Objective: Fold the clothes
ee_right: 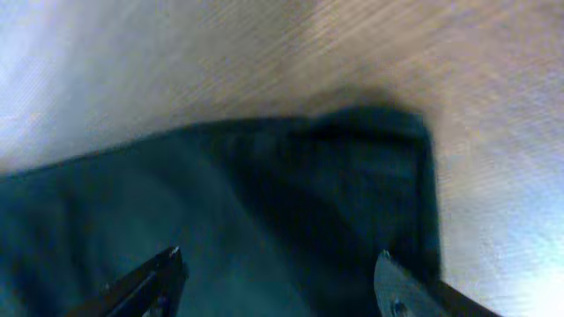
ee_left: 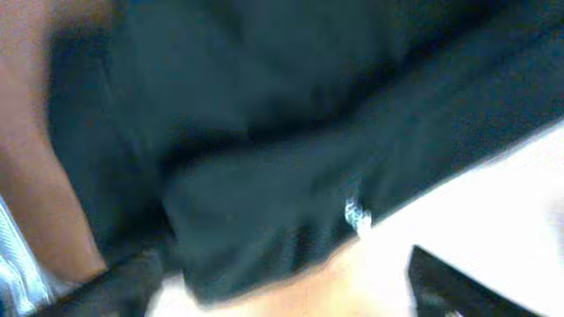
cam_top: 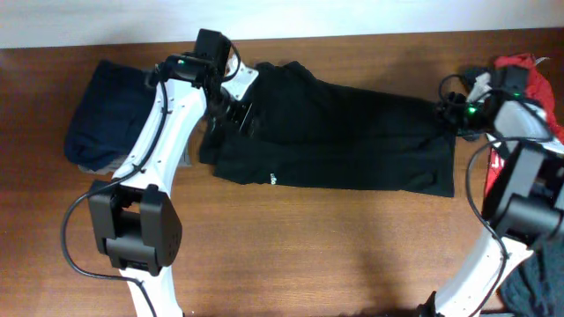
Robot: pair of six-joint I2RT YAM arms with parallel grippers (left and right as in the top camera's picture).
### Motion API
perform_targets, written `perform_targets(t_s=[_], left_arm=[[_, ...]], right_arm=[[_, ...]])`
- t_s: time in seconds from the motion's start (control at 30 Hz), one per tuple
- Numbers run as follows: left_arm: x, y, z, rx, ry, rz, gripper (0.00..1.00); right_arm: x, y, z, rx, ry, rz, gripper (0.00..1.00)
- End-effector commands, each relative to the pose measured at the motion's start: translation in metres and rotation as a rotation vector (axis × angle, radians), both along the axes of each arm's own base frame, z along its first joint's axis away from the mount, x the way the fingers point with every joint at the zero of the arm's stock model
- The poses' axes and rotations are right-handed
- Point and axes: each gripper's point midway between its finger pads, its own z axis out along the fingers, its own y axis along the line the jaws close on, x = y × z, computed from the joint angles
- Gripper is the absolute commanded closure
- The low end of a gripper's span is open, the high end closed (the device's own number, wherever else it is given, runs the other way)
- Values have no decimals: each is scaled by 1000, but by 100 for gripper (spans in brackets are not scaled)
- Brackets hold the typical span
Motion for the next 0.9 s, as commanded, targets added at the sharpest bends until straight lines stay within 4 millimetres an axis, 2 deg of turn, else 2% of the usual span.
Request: perform_targets(t_s=[0.0,0.03,0.1,0.2,0.23,0.33,0.37,0.47,0.53,0.63,0.67,0.7,0.87], left_arm=[[-25,19,-1,38,106,22,20],[-37,24,-2,47,175,68,18],[-54,31,-5,65,255,102,18],[-66,37,-17,79,318,126,18],[-72,39,-25,84,342,129,18],[-83,44,-66,91,380,136,18],[-79,43,-84,83,351,137,18],[-65,41,-109,60,267,142,16],[-54,39,-121,45,206,142,13],[-38,44,-131,68,120,149,13],[-35,47,-136,85,96,154,18],[-36,47,-141,86,96,155,30],[-62,52,-159,107,178,151,77]], right_arm=[[-14,2,86,112,-143,34,30],[-30,10,95,137,-117,62,30],[-55,25,98,159,-37,102,30],[-90,36,82,142,155,97,33],[-102,38,71,119,238,86,34],[-117,53,53,123,323,98,44],[-120,57,47,126,342,103,45],[-127,65,28,129,382,81,52],[-123,69,13,123,350,84,70],[-128,70,-7,116,369,42,83],[-132,70,-13,110,378,37,86],[-136,69,-20,99,390,16,87],[-167,63,-59,56,495,-119,94]])
